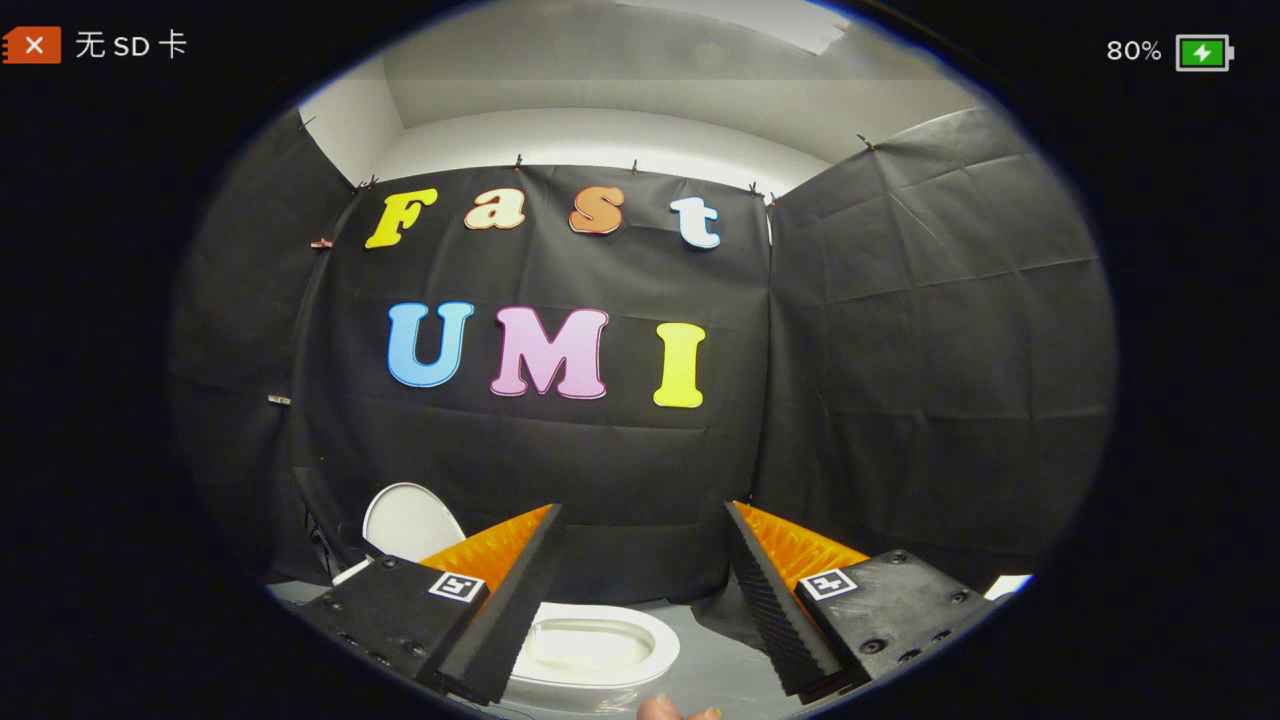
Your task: Open the toilet lid.
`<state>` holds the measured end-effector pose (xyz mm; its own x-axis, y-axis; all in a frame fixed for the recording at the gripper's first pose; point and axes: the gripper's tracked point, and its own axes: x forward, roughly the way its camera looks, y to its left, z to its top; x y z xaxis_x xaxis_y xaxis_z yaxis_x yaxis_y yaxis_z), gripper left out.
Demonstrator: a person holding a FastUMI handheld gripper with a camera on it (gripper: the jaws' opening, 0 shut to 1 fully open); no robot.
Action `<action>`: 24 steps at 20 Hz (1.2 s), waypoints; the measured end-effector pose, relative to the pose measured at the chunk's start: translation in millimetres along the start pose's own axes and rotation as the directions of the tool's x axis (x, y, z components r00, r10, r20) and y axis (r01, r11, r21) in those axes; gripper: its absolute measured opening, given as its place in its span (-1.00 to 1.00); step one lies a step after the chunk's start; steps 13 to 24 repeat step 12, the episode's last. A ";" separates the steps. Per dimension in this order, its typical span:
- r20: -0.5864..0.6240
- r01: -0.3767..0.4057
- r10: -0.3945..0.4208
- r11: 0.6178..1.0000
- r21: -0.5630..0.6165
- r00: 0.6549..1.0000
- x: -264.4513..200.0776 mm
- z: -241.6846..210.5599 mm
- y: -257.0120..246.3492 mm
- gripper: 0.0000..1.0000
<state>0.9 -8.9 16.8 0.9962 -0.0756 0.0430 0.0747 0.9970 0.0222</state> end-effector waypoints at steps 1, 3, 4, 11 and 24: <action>0.001 -0.001 0.001 1.000 -0.002 1.000 -0.2 -0.3 0.3 0.97; 0.000 -0.002 0.002 1.000 -0.005 1.000 0.5 -0.2 0.9 0.97; -0.001 -0.003 0.003 1.000 -0.004 1.000 0.7 -0.2 1.5 0.97; 0.009 -0.004 0.004 1.000 -0.004 1.000 -0.2 3.7 0.7 0.97; 0.008 -0.004 0.004 1.000 -0.005 1.000 -1.1 3.5 1.0 0.97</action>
